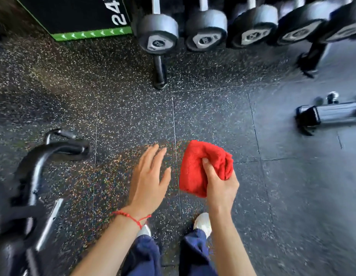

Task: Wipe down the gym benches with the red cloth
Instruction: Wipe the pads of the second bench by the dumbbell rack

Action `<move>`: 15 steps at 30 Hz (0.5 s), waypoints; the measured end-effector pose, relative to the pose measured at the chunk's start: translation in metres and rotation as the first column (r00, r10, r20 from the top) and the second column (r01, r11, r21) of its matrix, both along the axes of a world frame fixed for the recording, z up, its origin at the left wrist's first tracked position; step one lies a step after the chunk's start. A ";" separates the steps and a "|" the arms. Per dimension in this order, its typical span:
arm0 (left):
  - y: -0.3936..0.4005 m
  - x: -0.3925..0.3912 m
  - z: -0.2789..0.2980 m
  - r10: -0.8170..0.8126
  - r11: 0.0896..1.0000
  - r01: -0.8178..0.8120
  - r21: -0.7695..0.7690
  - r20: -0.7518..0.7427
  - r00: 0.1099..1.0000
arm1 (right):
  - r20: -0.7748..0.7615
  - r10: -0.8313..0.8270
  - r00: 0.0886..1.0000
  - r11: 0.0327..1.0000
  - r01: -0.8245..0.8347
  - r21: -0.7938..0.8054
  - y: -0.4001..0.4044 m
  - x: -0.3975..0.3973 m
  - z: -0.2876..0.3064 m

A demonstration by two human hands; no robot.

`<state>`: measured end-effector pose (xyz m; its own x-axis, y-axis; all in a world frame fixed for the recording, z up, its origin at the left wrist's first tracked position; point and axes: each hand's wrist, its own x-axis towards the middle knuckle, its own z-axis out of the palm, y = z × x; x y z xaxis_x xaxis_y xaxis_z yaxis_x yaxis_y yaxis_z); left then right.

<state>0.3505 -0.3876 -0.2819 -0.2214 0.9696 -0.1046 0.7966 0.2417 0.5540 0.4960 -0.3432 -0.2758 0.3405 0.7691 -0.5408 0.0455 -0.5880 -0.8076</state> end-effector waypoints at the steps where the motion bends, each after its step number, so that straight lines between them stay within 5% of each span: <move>1: 0.008 0.017 0.002 -0.016 1.000 0.016 0.007 0.009 1.000 | -0.001 -0.016 1.000 1.000 0.016 0.002 0.006 0.016 0.004; 15: 0.109 0.186 0.024 -0.391 0.920 0.388 -0.051 -0.136 0.910 | -0.036 -0.382 0.924 0.922 0.383 0.055 0.052 0.208 0.033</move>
